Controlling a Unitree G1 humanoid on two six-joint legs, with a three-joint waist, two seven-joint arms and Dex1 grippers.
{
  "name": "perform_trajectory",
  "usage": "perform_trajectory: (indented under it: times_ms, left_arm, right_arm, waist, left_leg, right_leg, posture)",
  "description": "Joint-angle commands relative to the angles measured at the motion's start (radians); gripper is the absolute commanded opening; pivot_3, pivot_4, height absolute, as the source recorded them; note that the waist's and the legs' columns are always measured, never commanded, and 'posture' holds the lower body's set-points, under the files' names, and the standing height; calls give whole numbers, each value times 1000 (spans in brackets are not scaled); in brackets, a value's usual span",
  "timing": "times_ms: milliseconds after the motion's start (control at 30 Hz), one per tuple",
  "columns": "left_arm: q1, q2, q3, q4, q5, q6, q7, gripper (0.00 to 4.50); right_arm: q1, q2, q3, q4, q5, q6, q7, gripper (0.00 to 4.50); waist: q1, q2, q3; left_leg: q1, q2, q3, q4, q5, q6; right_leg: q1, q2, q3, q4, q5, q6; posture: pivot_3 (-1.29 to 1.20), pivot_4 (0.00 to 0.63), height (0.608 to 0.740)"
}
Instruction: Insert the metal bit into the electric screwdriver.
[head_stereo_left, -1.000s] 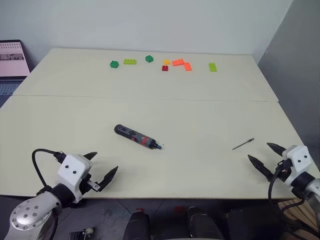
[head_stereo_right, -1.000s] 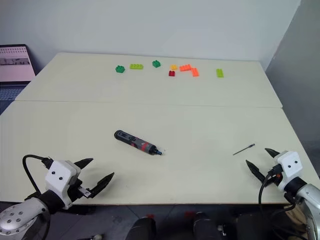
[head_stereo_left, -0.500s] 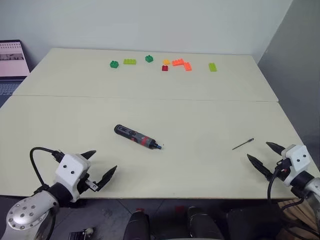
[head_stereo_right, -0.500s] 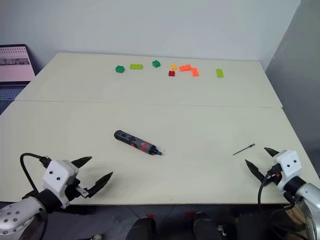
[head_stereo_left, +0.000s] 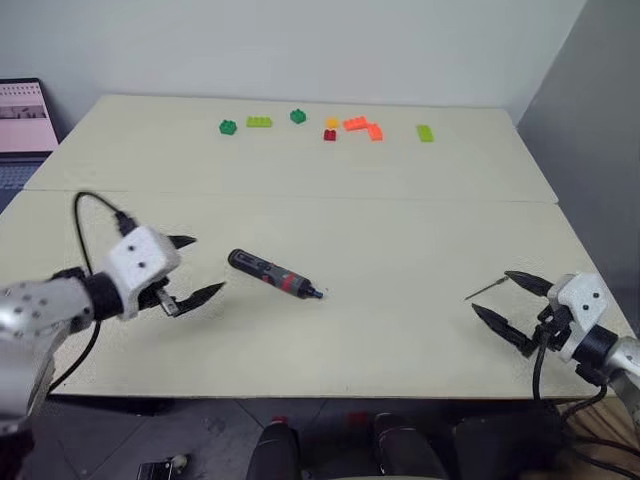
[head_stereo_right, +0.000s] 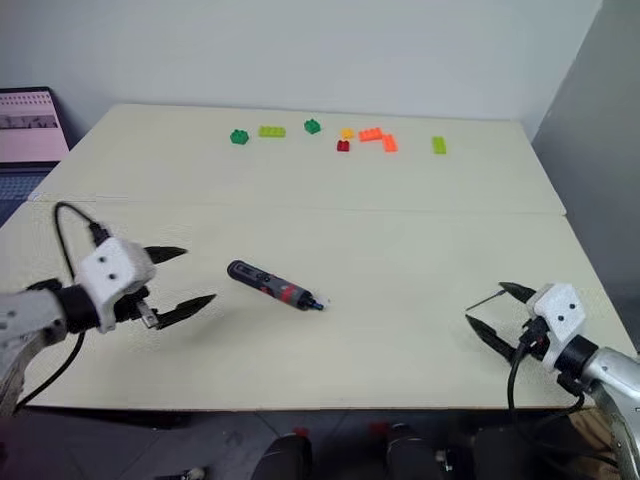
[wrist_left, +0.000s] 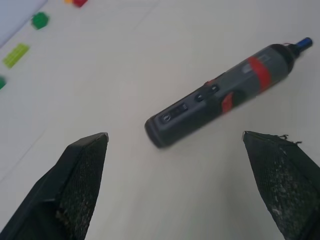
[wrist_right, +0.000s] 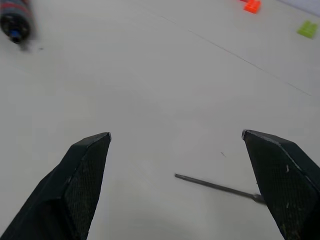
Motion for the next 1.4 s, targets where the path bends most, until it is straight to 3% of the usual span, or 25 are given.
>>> perform_trajectory:
  times_ms: [33,200,367,533,700,1033,1400]
  left_arm:
    - [-193,66,-176,29,37,-40,-184,4500]
    - [-444,34,-403,113,140,-88,-357,4500]
    - [-654,-83,-599,259,293,-222,-469,4500]
    - [-807,-219,-706,423,408,-276,-489,4500]
    - [-881,-294,-758,531,464,-314,-532,4500]
    - [-921,-342,-813,637,537,-419,-616,4500]
    - [-952,-457,-820,733,607,-439,-584,4500]
  right_arm:
    - [-18,-121,21,-147,84,120,92,4404]
    - [-108,-236,54,-192,158,206,168,4404]
    - [-221,-254,77,-200,237,260,186,4404]
    - [-235,-244,96,-215,262,290,172,4404]
    - [-212,-227,110,-239,258,298,150,4404]
    - [-179,-215,115,-260,253,291,146,4404]
    - [-189,-195,114,-249,283,298,144,4404]
  waist:
    - [1,1,1]
    - [2,1,1]
    - [3,1,1]
    - [10,0,1]
    - [10,0,1]
    - [10,0,1]
    - [10,0,1]
  left_leg:
    - [0,0,0,-1,0,0]
    - [-1,0,-1,1,0,0]
    - [-1,0,-1,3,0,0]
    - [-5,0,-5,4,0,0]
    - [-8,0,-7,5,0,1]
    - [-8,0,-9,6,1,1]
    - [-12,-1,-11,18,0,1]
  right_leg:
    - [0,0,0,-1,0,0]
    - [1,1,0,-1,0,1]
    - [1,2,0,-1,3,6]
    - [0,2,-2,0,5,3]
    - [-1,2,-4,-1,6,2]
    - [-1,2,-5,1,6,2]
    - [-2,3,-6,9,6,4]
  posture:
    - [0,150,740]
    - [0,150,740]
    - [0,150,740]
    - [0,150,740]
    - [0,150,740]
    - [0,150,740]
    - [0,150,740]
